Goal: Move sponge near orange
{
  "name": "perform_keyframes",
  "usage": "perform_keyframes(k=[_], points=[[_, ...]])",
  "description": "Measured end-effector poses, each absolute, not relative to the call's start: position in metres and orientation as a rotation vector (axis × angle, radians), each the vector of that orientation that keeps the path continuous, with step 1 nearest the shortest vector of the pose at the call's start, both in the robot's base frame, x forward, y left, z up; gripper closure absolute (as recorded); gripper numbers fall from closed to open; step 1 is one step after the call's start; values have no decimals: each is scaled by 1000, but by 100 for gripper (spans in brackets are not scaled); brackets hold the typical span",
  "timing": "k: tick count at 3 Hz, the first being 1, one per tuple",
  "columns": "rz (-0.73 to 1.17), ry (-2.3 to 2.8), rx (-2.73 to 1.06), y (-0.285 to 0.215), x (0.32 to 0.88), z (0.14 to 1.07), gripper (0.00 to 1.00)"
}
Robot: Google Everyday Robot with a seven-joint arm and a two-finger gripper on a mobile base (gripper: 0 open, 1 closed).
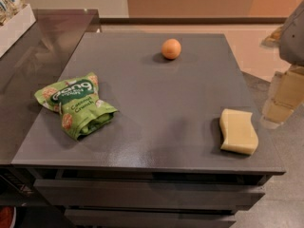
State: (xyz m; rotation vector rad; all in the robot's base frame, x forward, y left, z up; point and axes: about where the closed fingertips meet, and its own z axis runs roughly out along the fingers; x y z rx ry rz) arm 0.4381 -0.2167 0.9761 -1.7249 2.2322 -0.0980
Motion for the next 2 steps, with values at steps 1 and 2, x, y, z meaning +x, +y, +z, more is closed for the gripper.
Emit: perform_keyframes(k=[1, 2], points=[[-106, 2227, -1728, -216, 438, 977, 0], [-116, 2198, -1730, -217, 439, 970, 0]])
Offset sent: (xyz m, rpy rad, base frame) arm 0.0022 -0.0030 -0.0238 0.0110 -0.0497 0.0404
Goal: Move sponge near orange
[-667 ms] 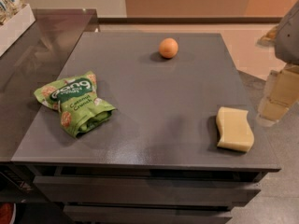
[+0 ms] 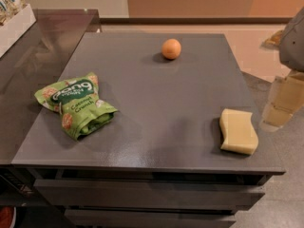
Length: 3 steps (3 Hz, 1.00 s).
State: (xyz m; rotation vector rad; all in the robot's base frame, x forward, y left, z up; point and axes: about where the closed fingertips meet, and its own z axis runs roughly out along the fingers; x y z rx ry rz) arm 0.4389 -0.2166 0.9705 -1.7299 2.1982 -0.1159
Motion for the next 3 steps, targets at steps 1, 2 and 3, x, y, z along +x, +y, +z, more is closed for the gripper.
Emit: perform_keyframes(k=[1, 2, 3], points=[[-87, 2170, -1730, -222, 441, 952, 0], [-45, 2197, -1730, -229, 445, 929, 0], [2, 2232, -1728, -235, 451, 904, 0]])
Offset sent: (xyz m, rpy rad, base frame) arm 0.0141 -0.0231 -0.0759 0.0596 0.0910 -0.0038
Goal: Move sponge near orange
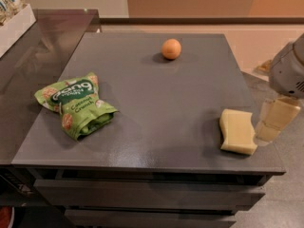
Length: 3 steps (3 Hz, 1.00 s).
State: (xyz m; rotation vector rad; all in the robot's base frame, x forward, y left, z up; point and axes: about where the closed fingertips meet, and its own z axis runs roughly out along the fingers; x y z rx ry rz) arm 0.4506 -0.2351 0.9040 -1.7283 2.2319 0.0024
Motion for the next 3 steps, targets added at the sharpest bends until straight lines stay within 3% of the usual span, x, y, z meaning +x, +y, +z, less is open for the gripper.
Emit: perform_keyframes(k=[3], points=[[117, 2257, -1758, -241, 448, 847, 0]])
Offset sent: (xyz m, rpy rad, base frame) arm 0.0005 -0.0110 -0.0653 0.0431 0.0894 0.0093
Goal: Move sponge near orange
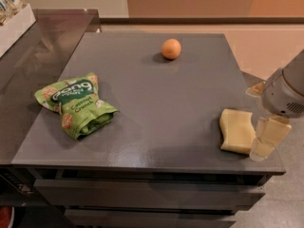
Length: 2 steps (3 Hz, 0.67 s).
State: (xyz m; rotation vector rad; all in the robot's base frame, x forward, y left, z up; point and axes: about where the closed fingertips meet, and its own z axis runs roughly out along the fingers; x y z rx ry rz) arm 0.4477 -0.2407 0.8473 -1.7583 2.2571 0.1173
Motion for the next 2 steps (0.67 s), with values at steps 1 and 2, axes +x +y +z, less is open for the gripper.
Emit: perform_keyframes(k=[1, 2], points=[[158, 2256, -1785, -235, 440, 836, 0], [194, 2257, -1804, -228, 434, 829, 16]])
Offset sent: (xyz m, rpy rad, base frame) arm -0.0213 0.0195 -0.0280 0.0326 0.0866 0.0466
